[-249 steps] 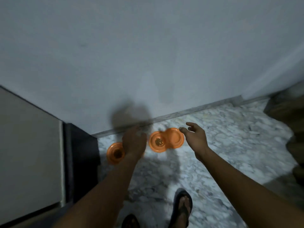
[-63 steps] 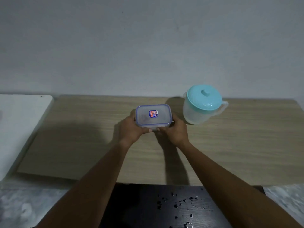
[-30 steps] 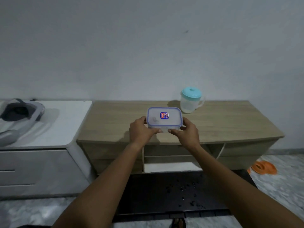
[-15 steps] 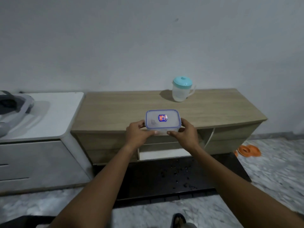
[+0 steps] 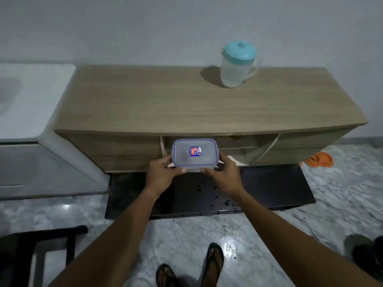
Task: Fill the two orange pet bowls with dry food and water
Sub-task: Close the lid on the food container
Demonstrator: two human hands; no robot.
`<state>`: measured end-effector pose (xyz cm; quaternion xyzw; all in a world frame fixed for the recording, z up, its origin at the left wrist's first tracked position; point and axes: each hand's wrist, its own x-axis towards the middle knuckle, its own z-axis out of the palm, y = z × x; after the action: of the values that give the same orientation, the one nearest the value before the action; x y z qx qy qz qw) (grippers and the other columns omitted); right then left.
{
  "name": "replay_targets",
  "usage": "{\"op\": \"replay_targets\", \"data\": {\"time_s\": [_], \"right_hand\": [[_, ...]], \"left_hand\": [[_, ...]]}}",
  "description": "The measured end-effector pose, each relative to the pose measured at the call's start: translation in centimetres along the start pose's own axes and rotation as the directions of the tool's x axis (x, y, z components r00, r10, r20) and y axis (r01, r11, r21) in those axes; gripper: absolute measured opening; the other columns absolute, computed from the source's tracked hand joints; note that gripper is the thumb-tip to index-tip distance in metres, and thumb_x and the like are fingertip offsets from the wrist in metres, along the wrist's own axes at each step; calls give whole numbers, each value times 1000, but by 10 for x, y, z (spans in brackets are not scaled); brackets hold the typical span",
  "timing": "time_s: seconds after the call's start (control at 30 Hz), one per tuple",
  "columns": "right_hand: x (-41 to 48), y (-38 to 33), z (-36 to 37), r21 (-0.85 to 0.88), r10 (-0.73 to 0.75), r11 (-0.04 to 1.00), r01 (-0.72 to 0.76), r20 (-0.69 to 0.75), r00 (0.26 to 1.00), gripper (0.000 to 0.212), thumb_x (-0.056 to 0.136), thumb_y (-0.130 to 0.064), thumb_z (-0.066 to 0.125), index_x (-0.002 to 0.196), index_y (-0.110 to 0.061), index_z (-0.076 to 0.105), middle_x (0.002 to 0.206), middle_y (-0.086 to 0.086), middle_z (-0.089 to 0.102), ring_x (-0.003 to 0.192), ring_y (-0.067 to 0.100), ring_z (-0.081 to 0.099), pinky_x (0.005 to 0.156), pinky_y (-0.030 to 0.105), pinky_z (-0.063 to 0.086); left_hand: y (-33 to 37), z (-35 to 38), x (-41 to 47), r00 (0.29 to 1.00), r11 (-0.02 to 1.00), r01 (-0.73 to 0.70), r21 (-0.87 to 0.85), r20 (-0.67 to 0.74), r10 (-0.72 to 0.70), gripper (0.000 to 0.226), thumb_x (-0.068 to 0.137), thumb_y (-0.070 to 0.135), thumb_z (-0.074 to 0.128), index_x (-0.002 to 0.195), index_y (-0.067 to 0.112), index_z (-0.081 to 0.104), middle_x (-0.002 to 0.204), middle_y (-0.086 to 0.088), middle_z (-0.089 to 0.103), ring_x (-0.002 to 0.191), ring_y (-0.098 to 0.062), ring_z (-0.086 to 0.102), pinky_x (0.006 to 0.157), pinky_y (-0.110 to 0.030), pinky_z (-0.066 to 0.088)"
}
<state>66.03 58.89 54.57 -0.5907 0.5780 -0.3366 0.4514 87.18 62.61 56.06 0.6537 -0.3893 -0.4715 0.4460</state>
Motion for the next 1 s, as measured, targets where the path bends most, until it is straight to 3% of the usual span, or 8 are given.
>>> {"op": "replay_targets", "data": {"time_s": [0.17, 0.4, 0.5, 0.67, 0.8, 1.0], "right_hand": [[38, 36, 10, 20, 10, 1000, -10, -5, 1000, 75, 67, -33, 89, 136, -27, 62, 121, -8, 73, 113, 10, 68, 91, 38, 60], [75, 83, 30, 51, 15, 999, -15, 3, 1000, 80, 64, -41, 88, 137, -25, 61, 122, -6, 72, 115, 12, 67, 92, 38, 59], [84, 97, 38, 53, 28, 998, -28, 6, 1000, 75, 66, -28, 91, 135, -21, 63, 122, -4, 71, 114, 16, 67, 92, 42, 59], [97, 108, 47, 59, 34, 998, -34, 5, 999, 75, 71, -24, 92, 138, -22, 60, 125, -5, 70, 114, 13, 67, 92, 37, 59], [106, 111, 50, 74, 53, 996, -54, 7, 999, 74, 71, -20, 91, 138, -21, 60, 124, -4, 71, 114, 16, 67, 92, 40, 59], [133, 115, 60, 117, 102, 988, -102, 7, 995, 64, 72, -16, 91, 130, -16, 64, 118, -2, 73, 114, 15, 68, 97, 37, 57]], "left_hand": [[-31, 22, 40, 999, 996, 41, -78, -11, -42, 58, 69, 0, 84, 122, 13, 66, 102, 7, 73, 90, -1, 70, 84, -22, 54], [-75, 44, 69, 991, 970, 68, -235, -97, -92, 55, 76, -5, 76, 127, 9, 61, 113, -1, 71, 103, -7, 68, 81, -15, 54], [-89, 48, 78, 987, 959, 72, -276, -118, -108, 55, 77, -7, 74, 129, 6, 60, 117, -7, 70, 108, -15, 67, 86, -19, 55], [-107, 54, 93, 984, 961, 64, -270, -145, -106, 58, 79, -3, 74, 134, 8, 57, 124, -4, 68, 114, -13, 64, 95, -23, 52], [-111, 57, 100, 984, 962, 50, -270, -152, -94, 56, 81, -1, 73, 133, 12, 58, 123, 0, 68, 114, -9, 64, 96, -22, 50], [-106, 59, 121, 977, 958, 13, -287, -202, -73, 43, 81, -2, 73, 115, 24, 65, 108, 6, 71, 100, -2, 67, 91, -17, 50]]}}
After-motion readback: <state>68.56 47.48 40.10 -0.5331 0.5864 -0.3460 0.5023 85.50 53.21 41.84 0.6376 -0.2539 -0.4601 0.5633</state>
